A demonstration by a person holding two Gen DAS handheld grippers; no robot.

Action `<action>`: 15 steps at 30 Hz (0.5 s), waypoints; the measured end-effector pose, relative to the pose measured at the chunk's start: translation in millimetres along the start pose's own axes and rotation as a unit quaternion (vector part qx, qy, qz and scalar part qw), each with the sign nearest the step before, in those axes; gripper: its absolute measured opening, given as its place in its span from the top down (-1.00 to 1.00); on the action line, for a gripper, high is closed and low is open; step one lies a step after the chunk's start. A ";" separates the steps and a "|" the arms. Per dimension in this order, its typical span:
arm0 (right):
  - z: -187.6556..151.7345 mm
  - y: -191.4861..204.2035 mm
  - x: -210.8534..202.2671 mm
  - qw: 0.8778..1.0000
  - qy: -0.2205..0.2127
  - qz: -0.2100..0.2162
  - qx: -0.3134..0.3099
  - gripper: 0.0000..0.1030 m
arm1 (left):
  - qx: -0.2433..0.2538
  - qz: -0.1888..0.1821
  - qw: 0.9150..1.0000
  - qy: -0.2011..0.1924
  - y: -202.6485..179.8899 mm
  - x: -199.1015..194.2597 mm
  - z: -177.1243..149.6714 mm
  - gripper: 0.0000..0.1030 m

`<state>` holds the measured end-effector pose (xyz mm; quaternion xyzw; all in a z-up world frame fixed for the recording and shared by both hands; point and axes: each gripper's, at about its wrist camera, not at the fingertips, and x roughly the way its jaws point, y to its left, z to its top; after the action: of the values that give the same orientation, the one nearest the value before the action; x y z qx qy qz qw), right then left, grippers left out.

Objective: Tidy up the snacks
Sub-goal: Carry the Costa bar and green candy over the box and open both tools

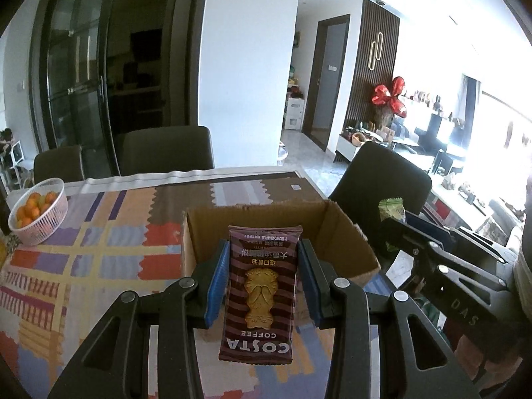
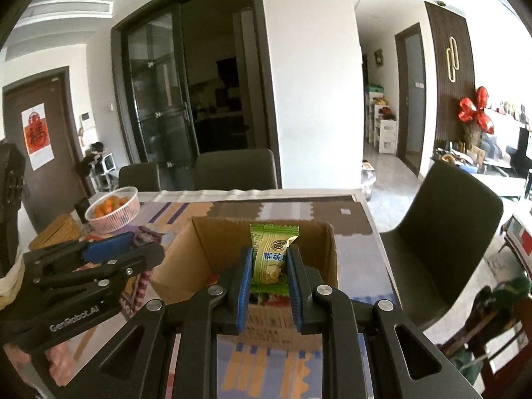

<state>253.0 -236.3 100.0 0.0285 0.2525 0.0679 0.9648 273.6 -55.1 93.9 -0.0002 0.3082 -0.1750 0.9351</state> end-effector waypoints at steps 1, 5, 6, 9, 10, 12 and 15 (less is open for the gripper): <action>4.1 0.9 2.6 1.000 0.002 0.001 -0.003 0.58 | -0.001 0.000 1.000 0.002 1.0 2.9 3.7 0.22; 14.3 1.1 10.8 1.000 0.007 0.004 -0.012 0.58 | 0.002 -0.004 1.000 0.014 2.9 13.5 15.5 0.22; 17.4 1.3 13.3 1.000 0.008 0.006 -0.015 0.58 | 0.003 -0.008 1.000 0.019 3.4 17.4 18.9 0.22; 24.6 0.1 19.8 1.000 0.012 0.005 -0.023 0.58 | 0.001 -0.007 1.000 0.030 5.6 29.1 28.3 0.22; 27.7 -0.6 23.7 1.000 0.015 0.004 -0.024 0.58 | 0.003 -0.005 0.999 0.032 5.8 33.4 31.0 0.22; 30.5 -1.7 29.7 0.999 0.021 0.005 -0.026 0.58 | 0.003 -0.002 0.999 0.039 6.9 41.7 35.9 0.22; 35.1 -5.2 44.3 0.999 0.041 0.002 -0.027 0.58 | 0.000 0.000 0.999 0.054 7.6 54.5 41.6 0.22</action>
<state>309.1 -235.8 108.8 -0.0001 0.2903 0.0778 0.9538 340.8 -70.4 95.3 0.0091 0.3580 -0.1750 0.9171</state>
